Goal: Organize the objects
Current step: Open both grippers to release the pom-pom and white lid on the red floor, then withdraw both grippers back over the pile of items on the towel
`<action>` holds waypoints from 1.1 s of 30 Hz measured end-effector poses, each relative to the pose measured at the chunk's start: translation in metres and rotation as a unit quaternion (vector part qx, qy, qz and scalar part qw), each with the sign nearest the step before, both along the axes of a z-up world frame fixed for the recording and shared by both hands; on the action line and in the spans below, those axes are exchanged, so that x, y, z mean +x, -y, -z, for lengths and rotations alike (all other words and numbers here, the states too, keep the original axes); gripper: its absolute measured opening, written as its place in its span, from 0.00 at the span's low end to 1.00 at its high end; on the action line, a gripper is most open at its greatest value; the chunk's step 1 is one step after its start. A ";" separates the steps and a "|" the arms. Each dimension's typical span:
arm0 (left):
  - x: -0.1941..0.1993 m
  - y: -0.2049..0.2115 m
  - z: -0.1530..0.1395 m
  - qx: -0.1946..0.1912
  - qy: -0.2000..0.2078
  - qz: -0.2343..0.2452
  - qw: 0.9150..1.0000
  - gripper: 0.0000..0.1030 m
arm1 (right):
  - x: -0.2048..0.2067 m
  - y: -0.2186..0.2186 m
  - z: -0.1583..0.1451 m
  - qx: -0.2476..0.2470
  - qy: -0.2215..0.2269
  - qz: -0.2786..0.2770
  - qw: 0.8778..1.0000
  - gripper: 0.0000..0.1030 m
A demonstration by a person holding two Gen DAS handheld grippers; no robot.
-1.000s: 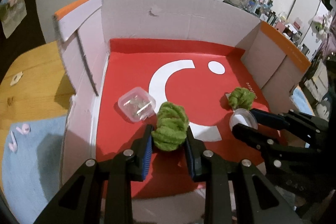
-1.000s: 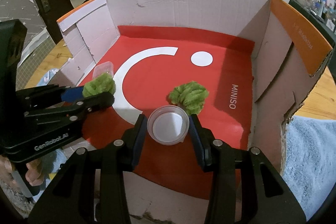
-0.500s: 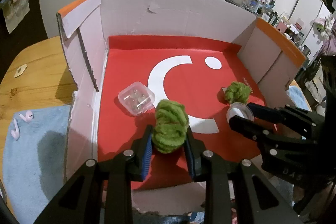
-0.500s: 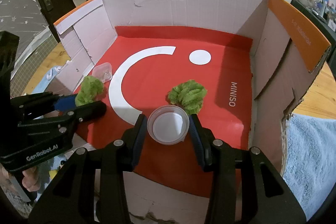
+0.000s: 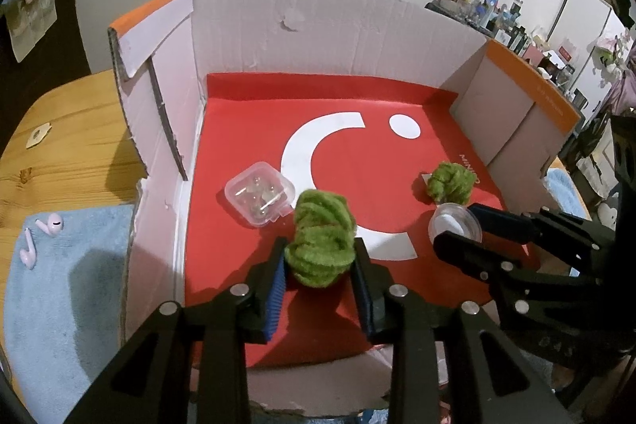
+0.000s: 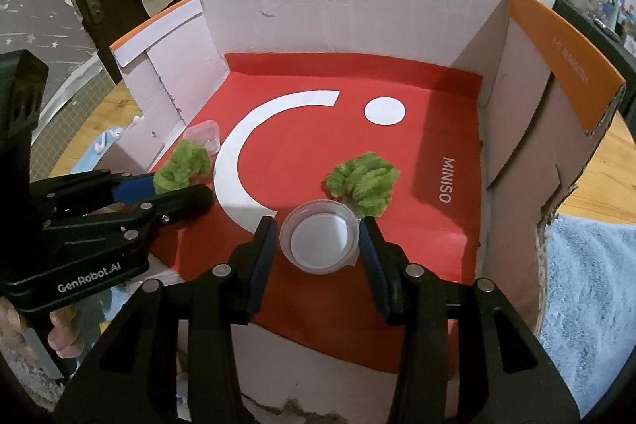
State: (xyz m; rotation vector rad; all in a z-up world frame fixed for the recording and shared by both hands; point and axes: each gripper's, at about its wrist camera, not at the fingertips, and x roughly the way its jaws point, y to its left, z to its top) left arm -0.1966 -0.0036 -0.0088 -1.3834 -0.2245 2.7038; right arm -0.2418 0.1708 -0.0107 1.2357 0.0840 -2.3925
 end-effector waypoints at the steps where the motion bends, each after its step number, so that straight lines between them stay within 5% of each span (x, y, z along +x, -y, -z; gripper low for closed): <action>1: 0.000 0.000 0.000 0.000 0.000 -0.001 1.000 0.35 | 0.001 0.000 -0.001 -0.001 -0.001 -0.002 1.000 0.44; 8: 0.003 -0.005 -0.004 -0.007 -0.009 -0.003 1.000 0.45 | 0.004 0.002 -0.004 -0.012 -0.006 -0.007 1.000 0.45; 15: 0.012 -0.004 -0.014 -0.009 -0.030 -0.007 0.999 0.46 | 0.012 0.000 -0.008 -0.009 -0.016 -0.005 1.000 0.45; 21: 0.022 -0.001 -0.020 -0.007 -0.039 -0.005 0.999 0.46 | 0.023 -0.006 -0.017 -0.013 -0.028 0.003 1.000 0.51; 25: 0.030 -0.001 -0.026 -0.007 -0.048 -0.007 0.999 0.57 | 0.028 -0.008 -0.021 -0.018 -0.032 0.008 0.999 0.51; 33: 0.044 0.000 -0.030 -0.003 -0.053 -0.008 0.999 0.57 | 0.042 -0.011 -0.029 -0.024 -0.043 0.012 0.999 0.62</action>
